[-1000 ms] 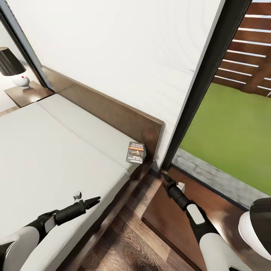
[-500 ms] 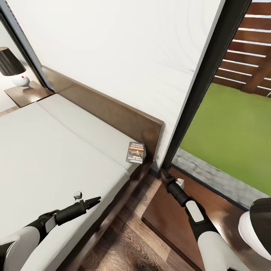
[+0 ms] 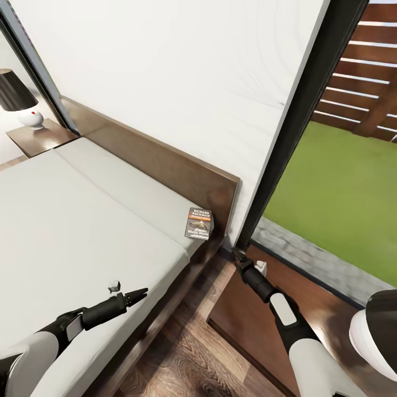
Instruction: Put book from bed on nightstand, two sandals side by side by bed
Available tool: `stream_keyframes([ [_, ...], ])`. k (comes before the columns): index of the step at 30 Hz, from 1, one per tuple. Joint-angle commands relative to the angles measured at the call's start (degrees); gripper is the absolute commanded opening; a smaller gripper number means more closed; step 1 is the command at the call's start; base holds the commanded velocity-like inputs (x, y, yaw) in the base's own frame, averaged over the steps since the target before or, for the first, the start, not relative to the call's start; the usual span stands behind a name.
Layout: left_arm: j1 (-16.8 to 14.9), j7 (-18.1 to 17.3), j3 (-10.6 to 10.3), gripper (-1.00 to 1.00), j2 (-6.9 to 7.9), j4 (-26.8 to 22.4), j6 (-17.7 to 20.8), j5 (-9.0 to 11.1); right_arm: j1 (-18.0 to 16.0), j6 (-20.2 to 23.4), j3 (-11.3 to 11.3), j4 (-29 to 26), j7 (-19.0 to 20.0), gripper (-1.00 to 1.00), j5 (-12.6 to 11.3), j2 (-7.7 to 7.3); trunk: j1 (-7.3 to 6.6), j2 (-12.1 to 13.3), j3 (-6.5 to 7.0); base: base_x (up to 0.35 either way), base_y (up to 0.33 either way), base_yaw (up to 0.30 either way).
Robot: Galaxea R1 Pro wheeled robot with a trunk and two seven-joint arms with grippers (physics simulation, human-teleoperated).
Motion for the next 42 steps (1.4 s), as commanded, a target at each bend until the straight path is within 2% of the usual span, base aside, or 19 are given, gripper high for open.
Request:
stream_keyframes([
  [1,-0.02,-0.23,-0.16,1.0,0.01,0.02,0.6,0.24,-0.04,0.5,-0.27,-0.05,0.15,1.0,-0.31,0.06,0.0,-0.02,-0.04,0.0,0.0,0.0],
  [9,0.65,-1.8,-0.36,1.0,-0.45,1.64,-0.15,-0.37,0.75,2.12,-1.24,-0.09,0.38,1.0,0.45,-0.02,0.0,-0.02,-0.04,0.0,0.0,0.0],
  [14,2.12,-1.53,-0.21,1.0,-0.55,2.37,0.39,0.46,0.81,3.14,-1.17,0.36,0.38,1.0,0.4,-0.12,0.0,-0.02,-0.04,0.0,0.0,0.0],
  [29,2.35,-1.59,0.02,1.0,-0.58,2.23,0.58,0.76,0.84,3.14,-1.14,0.45,0.38,1.0,0.4,-0.12,0.0,-0.02,0.01,0.0,0.0,0.011],
  [42,2.35,-1.6,-0.02,1.0,-0.59,2.21,0.55,0.77,0.83,3.18,-1.14,0.46,0.38,1.0,0.4,-0.12,0.0,-0.02,-0.14,0.0,0.0,0.22],
])
